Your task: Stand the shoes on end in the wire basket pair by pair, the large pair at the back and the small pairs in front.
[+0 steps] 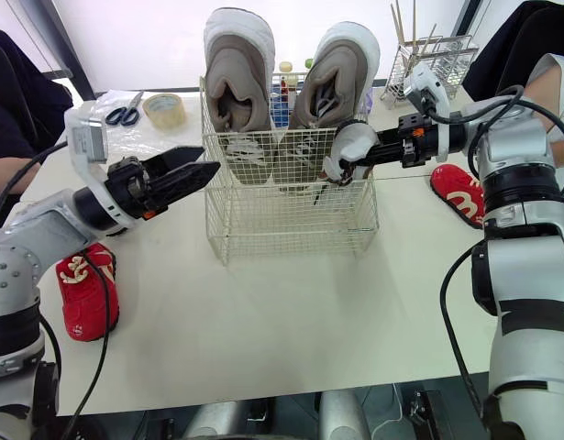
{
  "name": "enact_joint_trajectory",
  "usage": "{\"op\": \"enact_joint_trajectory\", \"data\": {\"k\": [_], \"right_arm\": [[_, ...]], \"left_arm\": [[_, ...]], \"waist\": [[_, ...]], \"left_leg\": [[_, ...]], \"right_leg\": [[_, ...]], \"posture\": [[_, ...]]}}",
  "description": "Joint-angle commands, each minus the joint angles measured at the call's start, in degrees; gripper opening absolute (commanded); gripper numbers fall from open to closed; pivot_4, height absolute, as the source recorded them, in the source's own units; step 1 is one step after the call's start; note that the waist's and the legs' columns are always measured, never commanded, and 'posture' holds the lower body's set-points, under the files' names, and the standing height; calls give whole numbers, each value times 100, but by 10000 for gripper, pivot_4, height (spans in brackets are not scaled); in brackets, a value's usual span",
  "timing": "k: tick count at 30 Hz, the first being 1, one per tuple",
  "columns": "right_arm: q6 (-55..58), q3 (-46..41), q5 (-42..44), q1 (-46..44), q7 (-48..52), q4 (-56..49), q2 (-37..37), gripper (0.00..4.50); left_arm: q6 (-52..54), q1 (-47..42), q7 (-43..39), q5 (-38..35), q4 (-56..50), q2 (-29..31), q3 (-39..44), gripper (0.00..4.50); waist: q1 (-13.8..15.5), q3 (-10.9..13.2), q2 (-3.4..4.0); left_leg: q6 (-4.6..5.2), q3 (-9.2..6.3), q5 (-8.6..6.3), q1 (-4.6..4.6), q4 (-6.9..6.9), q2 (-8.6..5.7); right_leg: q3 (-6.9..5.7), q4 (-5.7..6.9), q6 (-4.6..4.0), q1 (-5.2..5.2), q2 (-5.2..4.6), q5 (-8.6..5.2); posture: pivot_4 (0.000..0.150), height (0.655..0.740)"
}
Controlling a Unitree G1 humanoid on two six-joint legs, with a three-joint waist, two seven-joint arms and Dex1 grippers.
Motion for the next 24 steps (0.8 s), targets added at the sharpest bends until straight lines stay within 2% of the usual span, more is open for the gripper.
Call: {"op": "enact_joint_trajectory", "data": {"k": [1,3,4,17,20,24], "right_arm": [[93,-246,-24,103,-64,-339,-140,34083],[148,-335,-23,165,-123,-515,-164,42718],[164,-374,-31,193,-156,-606,-181,44436],[168,-783,-92,482,-592,-1482,-735,44436],[433,-1164,75,502,-802,-1817,-1042,44436],[1041,-1550,528,774,-921,-2811,-1254,44436]], "left_arm": [[-70,-117,-49,14,-60,-25,47,45000],[-67,-133,-51,23,-57,-37,40,45000],[-64,-139,-51,24,-57,-40,39,45000],[-30,-80,20,30,-151,-30,58,45000],[-11,48,5,101,-179,160,206,45000],[-61,213,77,301,-110,515,507,45000]], "waist": [[-8,0,0],[-9,0,0],[-12,0,0],[-8,0,0],[-6,1,1],[-5,1,1]], "left_leg": [[-1,0,0,0,1,0],[-2,0,1,4,2,0],[-2,0,2,5,2,0],[-4,1,3,4,2,1],[-4,1,3,3,1,1],[-5,1,4,2,-13,2]], "right_leg": [[0,0,0,0,0,0],[0,4,0,4,0,0],[0,4,0,4,0,0],[1,16,0,-4,-1,0],[2,17,0,-6,-1,0],[3,16,-2,-14,-2,-1]], "posture": [[1500,7400],[1500,7400],[1500,7400],[1500,7400],[1500,7400],[1500,7400]]}}
